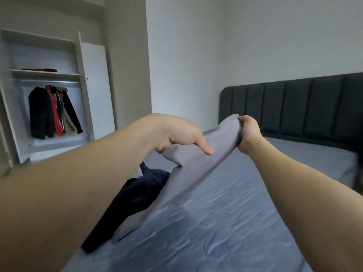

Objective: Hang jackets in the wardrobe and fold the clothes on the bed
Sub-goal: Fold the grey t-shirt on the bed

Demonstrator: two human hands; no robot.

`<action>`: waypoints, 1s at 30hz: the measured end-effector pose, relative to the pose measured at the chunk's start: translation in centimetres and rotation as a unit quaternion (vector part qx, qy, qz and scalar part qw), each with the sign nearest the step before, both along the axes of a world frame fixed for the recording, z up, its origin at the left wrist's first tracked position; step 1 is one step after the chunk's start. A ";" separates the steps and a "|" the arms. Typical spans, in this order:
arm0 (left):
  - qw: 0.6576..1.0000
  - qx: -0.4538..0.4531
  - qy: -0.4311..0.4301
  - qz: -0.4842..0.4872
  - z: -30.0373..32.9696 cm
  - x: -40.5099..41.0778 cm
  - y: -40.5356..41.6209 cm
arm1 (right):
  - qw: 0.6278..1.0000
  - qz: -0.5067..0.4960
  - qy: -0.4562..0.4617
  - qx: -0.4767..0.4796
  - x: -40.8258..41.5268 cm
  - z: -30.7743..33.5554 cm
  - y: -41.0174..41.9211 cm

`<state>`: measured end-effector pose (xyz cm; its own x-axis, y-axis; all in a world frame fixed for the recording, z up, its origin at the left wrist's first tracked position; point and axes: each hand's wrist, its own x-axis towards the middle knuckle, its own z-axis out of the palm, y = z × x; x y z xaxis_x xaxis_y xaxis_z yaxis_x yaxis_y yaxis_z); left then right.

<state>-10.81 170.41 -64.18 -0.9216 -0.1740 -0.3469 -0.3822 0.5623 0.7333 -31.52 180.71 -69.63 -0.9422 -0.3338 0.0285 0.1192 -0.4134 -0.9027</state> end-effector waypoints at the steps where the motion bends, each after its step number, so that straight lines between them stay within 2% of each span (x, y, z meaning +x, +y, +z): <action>1: 0.999 0.027 -0.031 -0.024 -3.1 -1.3 1.8 | 1.000 -0.011 -0.008 0.020 -0.9 -2.7 2.1; 4: 0.985 0.094 -0.122 -0.073 -14.8 -4.8 7.9 | 0.994 -0.051 -0.056 0.076 -2.6 -12.3 8.4; 7: 0.965 0.108 -0.206 -0.121 -25.9 -6.5 13.6 | 0.980 -0.086 -0.120 0.136 -3.5 -22.7 13.5; 10: 0.951 0.112 -0.249 -0.144 -31.3 -6.9 16.5 | 0.970 -0.102 -0.166 0.146 -3.4 -28.6 16.5; 12: 0.946 0.147 -0.255 -0.137 -31.9 -6.9 15.9 | 0.968 -0.108 -0.160 0.158 -3.7 -28.8 16.3; 15: 0.950 0.201 -0.221 -0.093 -30.0 -6.3 11.8 | 0.966 -0.099 -0.116 0.207 -4.2 -25.6 13.2; 19: 0.963 0.224 -0.148 0.017 -27.1 -3.2 2.5 | 0.972 -0.022 -0.046 0.230 -3.5 -20.9 5.8; 21: 0.972 0.182 -0.108 0.103 -27.0 -1.4 -2.4 | 0.961 0.017 0.012 0.276 -2.5 -20.1 1.2; 24: 0.975 0.010 -0.066 0.214 -29.1 0.5 -8.1 | 0.922 0.081 0.121 0.357 -1.3 -21.8 -6.1; 27: 0.954 -0.183 -0.050 0.231 -33.5 2.0 -11.1 | 0.887 0.123 0.202 0.397 -1.1 -26.1 -12.2; 30: 0.931 -0.284 -0.017 0.230 -37.0 3.0 -11.8 | 0.861 0.111 0.249 0.430 -1.6 -30.8 -15.1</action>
